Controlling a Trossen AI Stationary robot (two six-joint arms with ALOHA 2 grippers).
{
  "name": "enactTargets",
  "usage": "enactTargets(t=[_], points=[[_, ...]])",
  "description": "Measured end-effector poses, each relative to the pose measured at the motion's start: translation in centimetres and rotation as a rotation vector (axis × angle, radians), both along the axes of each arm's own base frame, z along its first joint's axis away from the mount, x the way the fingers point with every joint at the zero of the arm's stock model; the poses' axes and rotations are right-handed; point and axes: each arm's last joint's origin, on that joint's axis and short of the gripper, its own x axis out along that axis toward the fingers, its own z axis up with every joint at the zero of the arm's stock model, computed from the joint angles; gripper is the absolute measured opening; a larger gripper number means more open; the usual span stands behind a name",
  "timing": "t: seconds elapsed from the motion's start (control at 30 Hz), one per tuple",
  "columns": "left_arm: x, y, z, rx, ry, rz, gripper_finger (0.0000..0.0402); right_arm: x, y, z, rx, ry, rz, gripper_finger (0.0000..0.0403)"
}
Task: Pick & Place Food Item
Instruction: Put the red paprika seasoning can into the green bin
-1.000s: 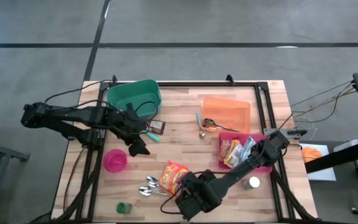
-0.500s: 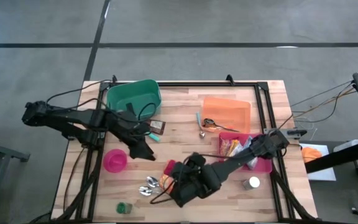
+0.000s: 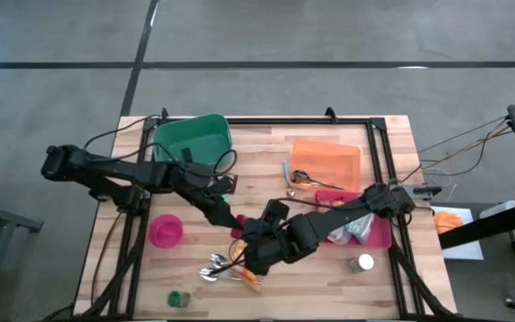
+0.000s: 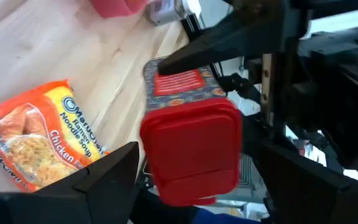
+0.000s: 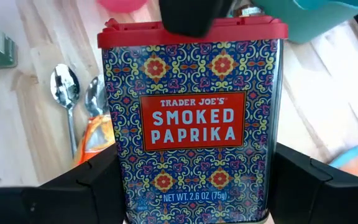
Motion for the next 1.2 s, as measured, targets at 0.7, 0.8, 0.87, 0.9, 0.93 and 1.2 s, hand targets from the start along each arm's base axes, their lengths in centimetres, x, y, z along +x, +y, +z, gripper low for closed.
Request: enactTargets(t=[0.7, 0.8, 0.87, 0.9, 0.93, 1.2], points=[[0.8, 0.2, -0.4, 0.075, -0.037, 0.056, 0.0205, 0.3, -1.3, 1.1, -0.103, -0.035, 0.047, 0.0283], [0.8, 0.3, -0.4, 0.099, -0.046, 0.051, 0.0204, 0.4, -1.3, 1.2, -0.102, -0.054, 0.044, 0.0312], [0.8, 0.2, -0.6, 0.106, -0.031, 0.053, 0.0203, 0.4, -1.3, 1.5, -0.098, -0.067, 0.044, 0.0334], [0.7, 0.3, -0.7, 0.106, -0.024, 0.053, 0.0203, 0.4, -1.4, 1.5, -0.102, -0.064, 0.047, 0.0345], [0.6, 0.3, -0.6, 0.107, -0.023, 0.054, 0.0203, 0.4, -1.5, 1.5, -0.107, -0.062, 0.050, 0.0353], [-0.4, 0.7, 0.4, 0.094, -0.039, 0.063, 0.0202, 0.4, -1.7, 1.5, -0.133, -0.045, 0.070, 0.0370]])
